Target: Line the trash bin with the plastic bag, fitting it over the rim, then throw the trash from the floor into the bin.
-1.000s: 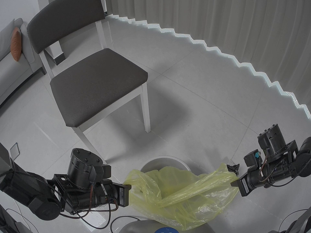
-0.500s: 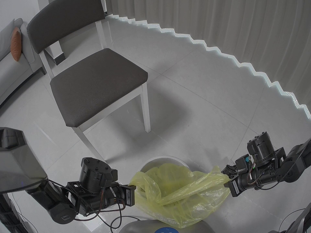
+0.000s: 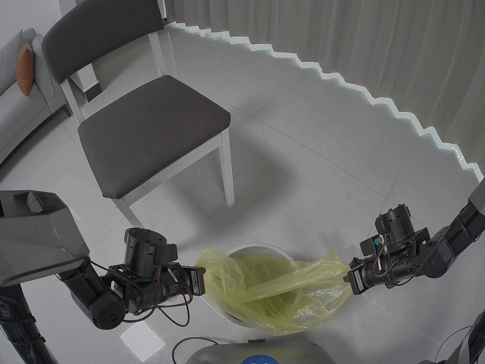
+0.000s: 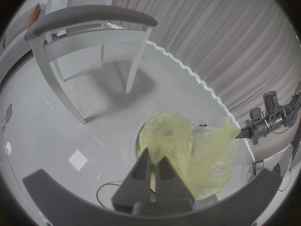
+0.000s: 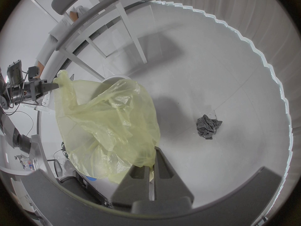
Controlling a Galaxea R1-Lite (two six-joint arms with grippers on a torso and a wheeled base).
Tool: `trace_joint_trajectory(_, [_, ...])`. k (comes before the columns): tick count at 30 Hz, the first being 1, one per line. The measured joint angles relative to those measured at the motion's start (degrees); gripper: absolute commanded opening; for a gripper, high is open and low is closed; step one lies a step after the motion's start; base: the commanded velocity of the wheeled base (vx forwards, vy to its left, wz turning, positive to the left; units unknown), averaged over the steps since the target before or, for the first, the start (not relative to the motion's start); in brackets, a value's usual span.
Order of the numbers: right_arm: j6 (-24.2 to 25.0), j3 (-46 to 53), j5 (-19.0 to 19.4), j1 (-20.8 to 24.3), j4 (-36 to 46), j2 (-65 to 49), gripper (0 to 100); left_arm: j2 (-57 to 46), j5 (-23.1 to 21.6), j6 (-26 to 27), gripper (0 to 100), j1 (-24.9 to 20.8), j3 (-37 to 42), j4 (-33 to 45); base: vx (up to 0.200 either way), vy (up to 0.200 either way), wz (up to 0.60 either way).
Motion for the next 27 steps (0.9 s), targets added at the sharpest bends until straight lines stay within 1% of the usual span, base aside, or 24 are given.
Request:
trace_joint_trajectory(5, [1.9, -1.4, 1.7, -0.8, -0.1, 0.1, 0, -2.3, -1.6, 0.2, 0, 1.8, -0.3, 0.5, 0.0, 0.0, 0.0])
trace_joint_trajectory(11, [3.4, -1.1, 2.6, -0.5, 0.4, -1.2, 0, -4.2, -2.3, 0.3, 0, 2.3, -0.1, 2.3, 0.0, 0.0, 0.0])
trace_joint_trajectory(15, [3.6, 1.0, 2.4, 0.6, 0.0, -0.5, 0, -2.6, -2.1, 0.3, 0, 1.2, 0.9, 2.0, 0.0, 0.0, 0.0])
trace_joint_trajectory(20, [3.4, 5.4, 2.3, 1.9, -1.2, 0.5, 0, -0.9, -1.9, 0.3, 0, -0.4, 4.1, 1.7, 0.0, 0.0, 0.0])
trace_joint_trajectory(27, [3.1, 9.6, 2.2, 2.9, -3.7, 1.5, 0, 0.5, -2.4, 0.2, 0, -0.9, 7.9, 0.9, 0.0, 0.0, 0.0])
